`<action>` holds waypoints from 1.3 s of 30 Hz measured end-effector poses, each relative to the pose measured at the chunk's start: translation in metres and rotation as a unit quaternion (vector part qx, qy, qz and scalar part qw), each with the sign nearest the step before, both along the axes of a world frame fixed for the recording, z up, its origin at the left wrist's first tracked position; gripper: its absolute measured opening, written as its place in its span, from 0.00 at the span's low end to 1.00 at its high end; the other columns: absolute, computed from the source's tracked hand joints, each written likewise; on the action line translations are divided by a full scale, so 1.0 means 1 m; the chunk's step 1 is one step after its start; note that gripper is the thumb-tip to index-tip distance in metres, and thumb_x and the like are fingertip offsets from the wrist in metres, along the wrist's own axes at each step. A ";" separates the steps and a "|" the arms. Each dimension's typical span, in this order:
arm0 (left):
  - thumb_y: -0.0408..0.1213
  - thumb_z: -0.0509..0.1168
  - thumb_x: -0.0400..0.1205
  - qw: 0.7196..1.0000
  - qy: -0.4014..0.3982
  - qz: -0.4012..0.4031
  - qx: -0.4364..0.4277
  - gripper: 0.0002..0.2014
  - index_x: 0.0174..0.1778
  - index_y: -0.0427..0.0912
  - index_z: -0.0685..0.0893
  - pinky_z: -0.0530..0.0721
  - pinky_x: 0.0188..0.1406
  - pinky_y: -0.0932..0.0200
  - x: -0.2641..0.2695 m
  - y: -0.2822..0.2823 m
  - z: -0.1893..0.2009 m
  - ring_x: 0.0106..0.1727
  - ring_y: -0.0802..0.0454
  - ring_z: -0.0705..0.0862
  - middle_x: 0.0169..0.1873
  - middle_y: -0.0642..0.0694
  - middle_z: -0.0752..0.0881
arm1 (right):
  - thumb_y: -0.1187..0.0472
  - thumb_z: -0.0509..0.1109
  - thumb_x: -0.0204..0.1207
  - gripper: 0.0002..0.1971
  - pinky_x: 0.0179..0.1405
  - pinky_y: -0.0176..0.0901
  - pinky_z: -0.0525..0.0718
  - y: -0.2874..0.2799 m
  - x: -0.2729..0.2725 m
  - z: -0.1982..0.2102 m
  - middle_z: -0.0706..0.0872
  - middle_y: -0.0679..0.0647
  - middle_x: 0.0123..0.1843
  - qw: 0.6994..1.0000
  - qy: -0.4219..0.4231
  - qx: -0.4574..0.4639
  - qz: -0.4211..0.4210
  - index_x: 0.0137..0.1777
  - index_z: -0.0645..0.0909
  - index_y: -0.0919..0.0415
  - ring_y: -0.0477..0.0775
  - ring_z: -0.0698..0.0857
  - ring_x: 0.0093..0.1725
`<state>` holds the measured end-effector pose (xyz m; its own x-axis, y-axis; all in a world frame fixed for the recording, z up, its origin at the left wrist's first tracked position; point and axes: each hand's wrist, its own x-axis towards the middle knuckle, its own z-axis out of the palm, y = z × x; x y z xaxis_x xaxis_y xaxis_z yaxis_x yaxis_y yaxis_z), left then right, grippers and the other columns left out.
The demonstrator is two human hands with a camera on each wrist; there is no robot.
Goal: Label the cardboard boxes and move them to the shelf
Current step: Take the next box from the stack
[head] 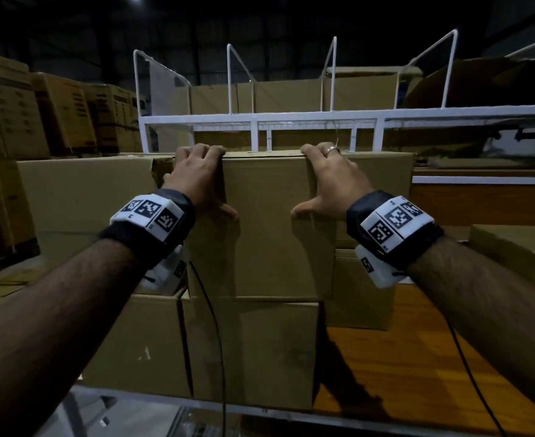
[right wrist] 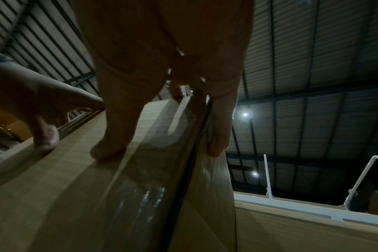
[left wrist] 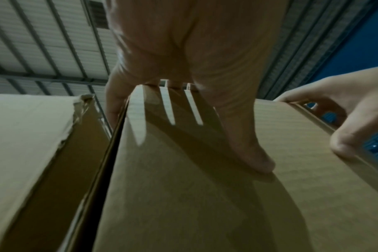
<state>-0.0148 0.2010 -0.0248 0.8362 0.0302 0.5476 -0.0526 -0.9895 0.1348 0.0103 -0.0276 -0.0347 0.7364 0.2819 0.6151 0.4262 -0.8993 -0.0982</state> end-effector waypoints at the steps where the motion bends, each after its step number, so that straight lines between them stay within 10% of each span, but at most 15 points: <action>1: 0.54 0.84 0.55 1.000 0.001 -0.001 0.002 0.59 0.79 0.54 0.58 0.68 0.69 0.25 0.000 0.000 0.000 0.77 0.39 0.55 0.76 0.45 0.63 | 0.42 0.85 0.54 0.54 0.65 0.59 0.79 0.000 0.001 0.000 0.68 0.56 0.74 1.000 0.001 0.000 -0.001 0.78 0.61 0.53 0.62 0.73 0.71; 39: 0.47 0.83 0.61 0.988 -0.083 -0.126 0.019 0.52 0.78 0.44 0.63 0.65 0.69 0.23 -0.045 -0.099 0.033 0.77 0.42 0.60 0.75 0.43 0.66 | 0.42 0.84 0.56 0.48 0.66 0.60 0.76 -0.100 -0.052 0.014 0.72 0.58 0.72 0.984 -0.135 0.115 -0.005 0.76 0.69 0.57 0.61 0.72 0.69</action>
<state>-0.0602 0.1018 0.0078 0.7126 -0.1908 0.6751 -0.3170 -0.9460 0.0673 -0.0414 -0.1275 -0.0205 0.5385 0.1063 0.8359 0.4564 -0.8707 -0.1833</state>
